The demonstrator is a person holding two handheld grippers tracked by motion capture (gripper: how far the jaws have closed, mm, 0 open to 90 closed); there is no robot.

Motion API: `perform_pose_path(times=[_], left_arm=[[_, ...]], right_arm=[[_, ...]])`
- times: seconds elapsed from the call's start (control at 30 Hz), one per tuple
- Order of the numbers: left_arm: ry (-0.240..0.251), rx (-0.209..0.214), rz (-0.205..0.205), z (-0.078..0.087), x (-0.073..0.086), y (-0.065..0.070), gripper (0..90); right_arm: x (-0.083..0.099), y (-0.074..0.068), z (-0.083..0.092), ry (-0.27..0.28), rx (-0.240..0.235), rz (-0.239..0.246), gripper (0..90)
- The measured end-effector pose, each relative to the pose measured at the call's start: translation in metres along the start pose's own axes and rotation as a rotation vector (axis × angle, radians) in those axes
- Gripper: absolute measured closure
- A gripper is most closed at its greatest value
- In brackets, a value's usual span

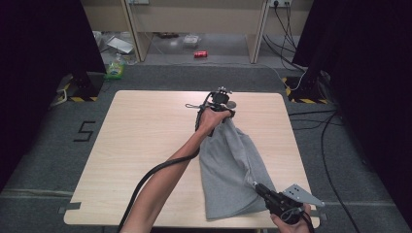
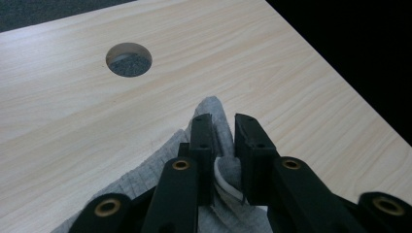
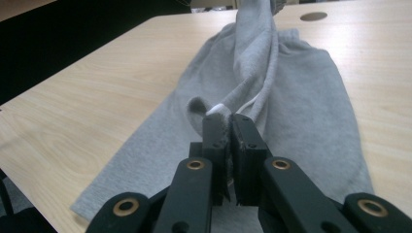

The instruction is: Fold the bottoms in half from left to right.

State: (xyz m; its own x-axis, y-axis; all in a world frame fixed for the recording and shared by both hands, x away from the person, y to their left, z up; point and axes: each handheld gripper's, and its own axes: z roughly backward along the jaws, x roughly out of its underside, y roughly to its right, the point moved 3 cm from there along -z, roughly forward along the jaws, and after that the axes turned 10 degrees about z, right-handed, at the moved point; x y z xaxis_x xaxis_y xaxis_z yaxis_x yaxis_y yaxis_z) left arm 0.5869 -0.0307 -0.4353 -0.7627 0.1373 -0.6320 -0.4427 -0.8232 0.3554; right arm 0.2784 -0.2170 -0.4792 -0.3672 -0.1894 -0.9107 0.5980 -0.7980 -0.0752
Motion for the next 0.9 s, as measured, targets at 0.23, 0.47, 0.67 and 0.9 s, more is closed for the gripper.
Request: perform_pose_path(times=[0.23,0.47,0.67,0.9], left_arm=[[0.008,0.017,0.032,-0.016,0.002,0.004,77.4],[0.025,0.052,0.051,-0.022,0.005,0.007,62.9],[0.002,0.002,0.001,-0.009,0.005,-0.006,60.0],[-0.029,-0.052,-0.015,0.004,0.015,-0.035,55.5]], right_arm=[[0.005,0.004,0.006,-0.001,0.014,-0.015,85.6],[0.011,0.010,0.009,-0.006,0.029,-0.027,85.6],[0.013,0.015,0.009,-0.018,0.035,-0.039,85.6],[0.017,0.024,0.017,-0.026,0.073,-0.059,85.6]])
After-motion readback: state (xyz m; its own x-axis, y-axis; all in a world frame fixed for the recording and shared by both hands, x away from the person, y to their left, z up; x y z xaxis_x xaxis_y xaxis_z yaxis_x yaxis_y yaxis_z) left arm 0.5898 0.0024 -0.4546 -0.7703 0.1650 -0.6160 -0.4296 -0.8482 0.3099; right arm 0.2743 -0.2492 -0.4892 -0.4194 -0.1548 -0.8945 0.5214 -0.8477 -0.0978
